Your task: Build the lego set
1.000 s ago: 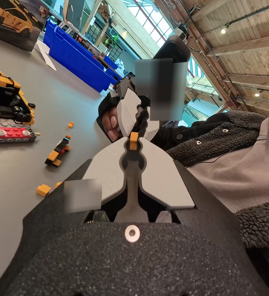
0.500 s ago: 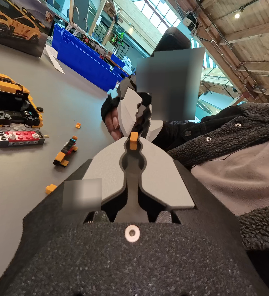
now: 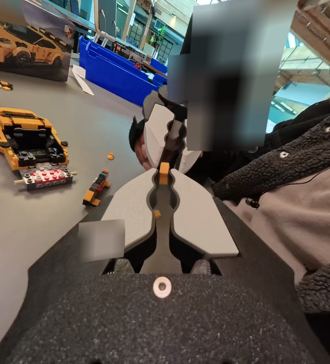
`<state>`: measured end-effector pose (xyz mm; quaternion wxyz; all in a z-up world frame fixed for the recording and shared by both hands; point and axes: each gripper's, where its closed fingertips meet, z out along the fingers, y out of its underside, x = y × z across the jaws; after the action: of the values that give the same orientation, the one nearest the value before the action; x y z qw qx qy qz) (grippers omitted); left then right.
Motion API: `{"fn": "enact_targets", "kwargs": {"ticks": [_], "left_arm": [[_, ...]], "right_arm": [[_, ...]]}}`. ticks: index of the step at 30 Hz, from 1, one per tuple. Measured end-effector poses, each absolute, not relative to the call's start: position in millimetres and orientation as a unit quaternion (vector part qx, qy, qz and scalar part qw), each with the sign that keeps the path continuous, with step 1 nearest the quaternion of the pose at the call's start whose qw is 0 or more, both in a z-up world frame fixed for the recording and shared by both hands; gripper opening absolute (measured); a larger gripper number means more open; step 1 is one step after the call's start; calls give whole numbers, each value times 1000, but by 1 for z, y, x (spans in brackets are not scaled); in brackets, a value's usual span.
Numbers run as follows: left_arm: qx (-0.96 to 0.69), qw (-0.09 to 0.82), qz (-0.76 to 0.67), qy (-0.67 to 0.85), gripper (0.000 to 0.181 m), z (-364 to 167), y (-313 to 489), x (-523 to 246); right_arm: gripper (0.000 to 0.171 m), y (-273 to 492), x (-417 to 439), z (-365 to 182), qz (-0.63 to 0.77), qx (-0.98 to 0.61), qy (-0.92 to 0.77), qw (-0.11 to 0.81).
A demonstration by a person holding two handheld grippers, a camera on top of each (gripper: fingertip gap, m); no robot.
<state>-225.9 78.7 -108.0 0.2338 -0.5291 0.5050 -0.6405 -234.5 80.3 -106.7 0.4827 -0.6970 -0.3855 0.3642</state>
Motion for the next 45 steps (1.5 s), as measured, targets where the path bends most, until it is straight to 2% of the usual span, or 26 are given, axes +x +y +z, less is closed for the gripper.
{"fn": "enact_targets", "kwargs": {"ticks": [18, 27, 31, 38, 45], "left_arm": [[-502, 304, -589, 556, 8, -107, 75, -226], [-494, 312, -594, 553, 8, -102, 73, -226], [-479, 389, -565, 548, 18, -91, 83, -227], [-425, 578, -384, 581, 12, -79, 89, -223], [-402, 651, -276, 582, 9, -73, 97, -226]], "right_arm": [[13, 79, -230, -110, 378, -701, -383, 468], [8, 76, -231, -107, 394, -692, -383, 468], [8, 82, -224, -91, 427, -681, -339, 489], [8, 90, -225, -73, 478, -670, -256, 506], [8, 97, -229, -69, 509, -669, -196, 504]]}}
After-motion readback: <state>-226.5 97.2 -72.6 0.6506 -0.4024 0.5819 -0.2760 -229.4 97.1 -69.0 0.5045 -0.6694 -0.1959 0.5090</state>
